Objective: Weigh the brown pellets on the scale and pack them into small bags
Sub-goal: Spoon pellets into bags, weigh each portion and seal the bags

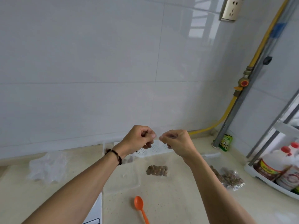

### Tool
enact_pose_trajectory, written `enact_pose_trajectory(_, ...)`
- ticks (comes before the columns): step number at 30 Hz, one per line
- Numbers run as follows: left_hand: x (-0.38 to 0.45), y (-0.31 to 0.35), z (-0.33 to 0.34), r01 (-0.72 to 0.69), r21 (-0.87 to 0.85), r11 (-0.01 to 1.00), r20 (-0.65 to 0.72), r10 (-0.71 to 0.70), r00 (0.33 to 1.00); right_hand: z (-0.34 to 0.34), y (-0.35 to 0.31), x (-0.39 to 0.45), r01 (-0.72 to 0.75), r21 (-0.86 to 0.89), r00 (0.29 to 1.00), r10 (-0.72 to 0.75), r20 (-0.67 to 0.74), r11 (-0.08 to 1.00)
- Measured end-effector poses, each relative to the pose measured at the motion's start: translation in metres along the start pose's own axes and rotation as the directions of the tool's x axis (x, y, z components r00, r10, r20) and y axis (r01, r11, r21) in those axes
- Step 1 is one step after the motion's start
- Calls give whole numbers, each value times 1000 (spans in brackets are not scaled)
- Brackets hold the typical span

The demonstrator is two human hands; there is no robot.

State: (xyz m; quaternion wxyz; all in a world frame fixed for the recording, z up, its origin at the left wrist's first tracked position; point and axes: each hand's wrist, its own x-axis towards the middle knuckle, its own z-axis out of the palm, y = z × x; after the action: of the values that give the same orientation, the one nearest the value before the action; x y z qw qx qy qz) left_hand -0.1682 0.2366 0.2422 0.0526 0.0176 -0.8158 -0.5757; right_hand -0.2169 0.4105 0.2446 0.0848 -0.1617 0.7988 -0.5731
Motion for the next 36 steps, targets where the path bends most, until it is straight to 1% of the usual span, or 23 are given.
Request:
enact_pose_trajectory(2, 10, -1, 8, -24, 62, 998, 36, 22, 999, -9, 6, 5, -29, 35, 998, 28, 48, 999)
enact_pose_trajectory(4, 23, -5, 16, -56, 95, 994, 25, 54, 998, -20, 16, 8, -84, 136, 996, 81, 32, 987)
enact_pose_trajectory(6, 36, -9, 26, -58, 71, 996, 21, 57, 998, -33, 27, 9, -108, 183, 992, 118, -41, 977)
enact_pose_trajectory(8, 47, -11, 39, -33, 7, 999, 48, 33, 998, -46, 37, 9, -98, 150, 986, 117, -120, 984)
enact_pose_trajectory(10, 55, -14, 55, 6, -80, 997, 96, 2, 995, -59, 45, 8, -98, 105, 978, 115, -176, 990)
enact_pose_trajectory(12, 62, -16, 72, 19, -113, 993, 167, 0, 986, -72, 52, 5, -107, 81, 964, 124, -236, 991)
enact_pose_trajectory(14, 71, -14, 92, -5, -111, 994, 222, 29, 975, -91, 62, 0, -117, 131, 946, 151, -287, 984)
enact_pose_trajectory(15, 76, -12, 103, -14, -119, 993, 227, 41, 973, -104, 69, -4, -135, 154, 945, 174, -276, 979)
enact_pose_trajectory(16, 81, -10, 114, -18, -135, 991, 222, 48, 974, -117, 76, -9, -152, 161, 955, 187, -230, 975)
enact_pose_trajectory(18, 91, -4, 138, -13, -175, 985, 222, 53, 974, -142, 97, -17, -209, 102, 973, 217, -74, 973)
enact_pose_trajectory(19, 97, -3, 151, -3, -192, 981, 226, 47, 973, -153, 110, -20, -246, 55, 968, 247, -30, 968)
enact_pose_trajectory(20, 104, -3, 163, 13, -204, 979, 222, 33, 975, -164, 125, -22, -277, 21, 960, 278, -19, 961)
enact_pose_trajectory(24, 126, -14, 217, 100, -223, 970, 111, -77, 991, -200, 177, -8, -371, -84, 925, 360, -122, 925)
enact_pose_trajectory(27, 138, -39, 259, 174, -142, 974, 45, -169, 985, -220, 204, 14, -409, -127, 908, 391, -148, 903)
enact_pose_trajectory(29, 144, -61, 280, 221, -36, 975, -50, -222, 974, -227, 223, 27, -430, -131, 901, 413, -135, 893)
enact_pose_trajectory(31, 142, -78, 297, 245, 92, 965, -95, -237, 967, -230, 244, 39, -440, -170, 898, 427, -106, 882)
enact_pose_trajectory(33, 133, -95, 312, 199, 241, 950, -47, -194, 980, -228, 266, 49, -451, -234, 892, 440, -100, 861)
enact_pose_trajectory(34, 127, -103, 321, 168, 314, 935, 8, -179, 984, -226, 276, 53, -458, -255, 889, 446, -105, 852)
enact_pose_trajectory(36, 116, -117, 336, 118, 446, 887, 132, -195, 972, -224, 287, 58, -457, -362, 888, 439, -137, 813)
